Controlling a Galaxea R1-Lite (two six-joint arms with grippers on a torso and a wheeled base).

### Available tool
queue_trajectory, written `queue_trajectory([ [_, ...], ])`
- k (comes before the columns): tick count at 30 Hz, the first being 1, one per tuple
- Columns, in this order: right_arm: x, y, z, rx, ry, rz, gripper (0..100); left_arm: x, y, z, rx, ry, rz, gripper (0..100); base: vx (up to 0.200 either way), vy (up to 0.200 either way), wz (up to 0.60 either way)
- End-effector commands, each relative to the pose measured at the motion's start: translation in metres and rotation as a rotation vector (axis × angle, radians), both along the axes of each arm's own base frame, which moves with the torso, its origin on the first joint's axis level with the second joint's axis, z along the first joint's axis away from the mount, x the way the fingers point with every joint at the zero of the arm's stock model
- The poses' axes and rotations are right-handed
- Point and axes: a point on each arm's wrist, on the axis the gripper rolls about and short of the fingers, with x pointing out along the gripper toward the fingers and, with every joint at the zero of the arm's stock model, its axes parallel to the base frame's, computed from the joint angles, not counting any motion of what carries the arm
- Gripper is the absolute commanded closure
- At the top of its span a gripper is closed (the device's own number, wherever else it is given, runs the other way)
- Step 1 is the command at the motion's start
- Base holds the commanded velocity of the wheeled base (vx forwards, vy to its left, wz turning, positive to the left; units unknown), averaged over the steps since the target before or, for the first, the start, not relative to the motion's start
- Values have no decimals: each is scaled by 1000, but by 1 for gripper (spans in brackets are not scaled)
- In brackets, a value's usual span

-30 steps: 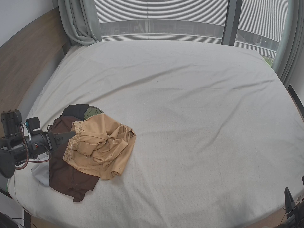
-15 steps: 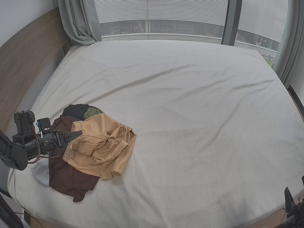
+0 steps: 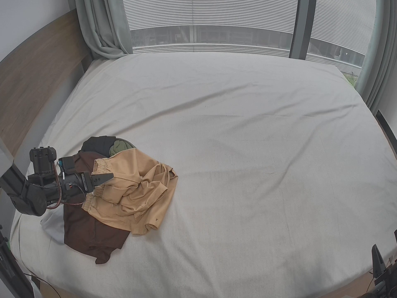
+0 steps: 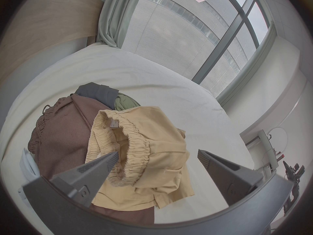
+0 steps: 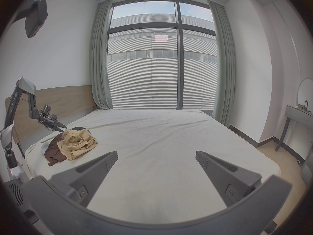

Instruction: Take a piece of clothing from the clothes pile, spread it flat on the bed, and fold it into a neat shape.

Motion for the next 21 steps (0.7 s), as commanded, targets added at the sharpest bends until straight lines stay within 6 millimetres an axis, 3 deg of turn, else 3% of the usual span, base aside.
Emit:
queue_trajectory([
  [1,0,0,-5,-1,3,0,0,10,2,-12,-6,24,-1,0,0,0,0],
  [21,0,0,-5,0,3,0,0,26,-1,-23,-102,26,-152,0,0,0,0],
])
